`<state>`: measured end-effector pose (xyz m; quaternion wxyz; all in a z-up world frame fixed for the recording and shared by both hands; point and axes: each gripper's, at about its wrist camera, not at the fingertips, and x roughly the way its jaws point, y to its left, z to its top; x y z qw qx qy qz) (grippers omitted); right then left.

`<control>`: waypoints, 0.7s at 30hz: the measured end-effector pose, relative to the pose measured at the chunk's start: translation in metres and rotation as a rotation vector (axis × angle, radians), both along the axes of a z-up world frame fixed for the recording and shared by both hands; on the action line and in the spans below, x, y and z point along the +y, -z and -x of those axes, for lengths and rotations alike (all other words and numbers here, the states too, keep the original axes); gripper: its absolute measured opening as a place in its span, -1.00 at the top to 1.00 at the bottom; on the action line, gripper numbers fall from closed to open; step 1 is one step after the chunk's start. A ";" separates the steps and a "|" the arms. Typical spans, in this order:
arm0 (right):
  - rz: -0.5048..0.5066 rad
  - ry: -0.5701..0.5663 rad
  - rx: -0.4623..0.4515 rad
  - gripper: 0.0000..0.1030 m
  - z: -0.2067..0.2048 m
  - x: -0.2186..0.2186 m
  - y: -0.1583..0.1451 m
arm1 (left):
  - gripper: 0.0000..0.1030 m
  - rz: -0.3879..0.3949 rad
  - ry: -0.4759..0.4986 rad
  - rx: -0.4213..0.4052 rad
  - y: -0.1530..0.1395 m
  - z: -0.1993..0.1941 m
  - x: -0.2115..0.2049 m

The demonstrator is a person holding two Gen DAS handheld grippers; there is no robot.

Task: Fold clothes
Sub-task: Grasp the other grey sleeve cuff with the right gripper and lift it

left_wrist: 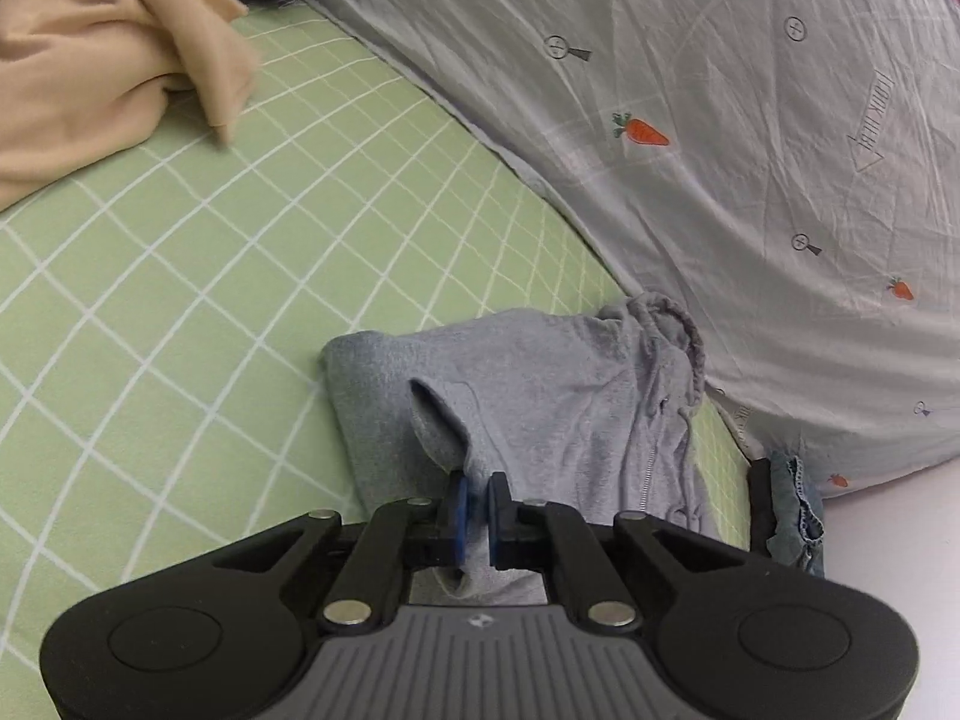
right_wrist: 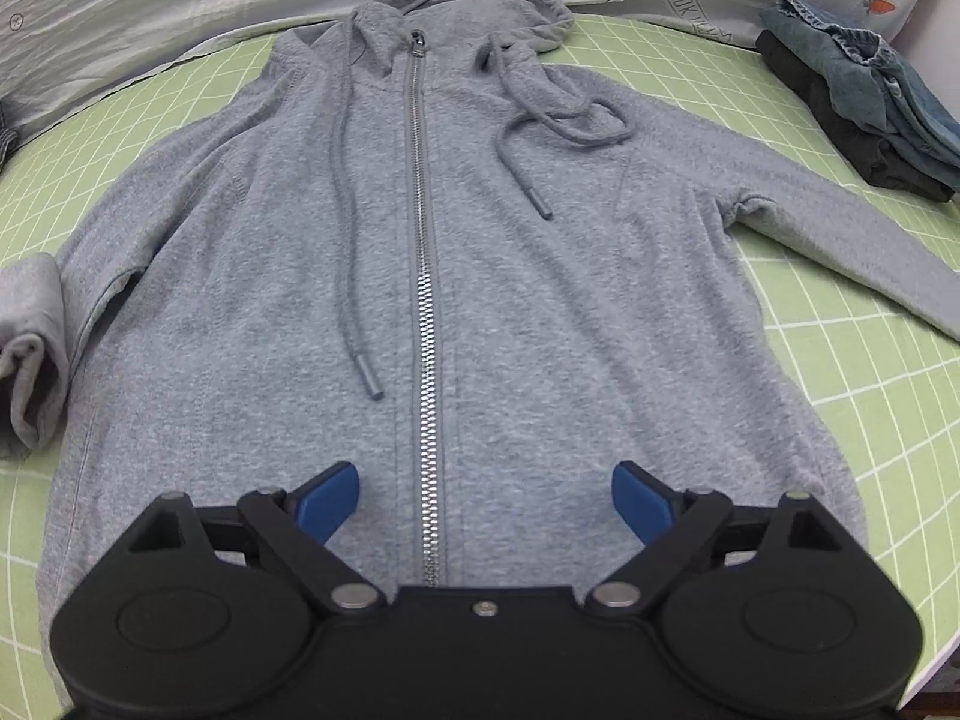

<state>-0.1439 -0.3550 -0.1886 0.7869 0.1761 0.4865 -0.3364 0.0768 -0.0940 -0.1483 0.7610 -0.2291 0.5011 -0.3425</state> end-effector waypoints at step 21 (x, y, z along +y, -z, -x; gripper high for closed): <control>-0.301 -0.297 -0.340 0.35 -0.088 -0.036 -0.021 | 0.30 -0.351 -0.043 -0.037 0.006 0.003 -0.035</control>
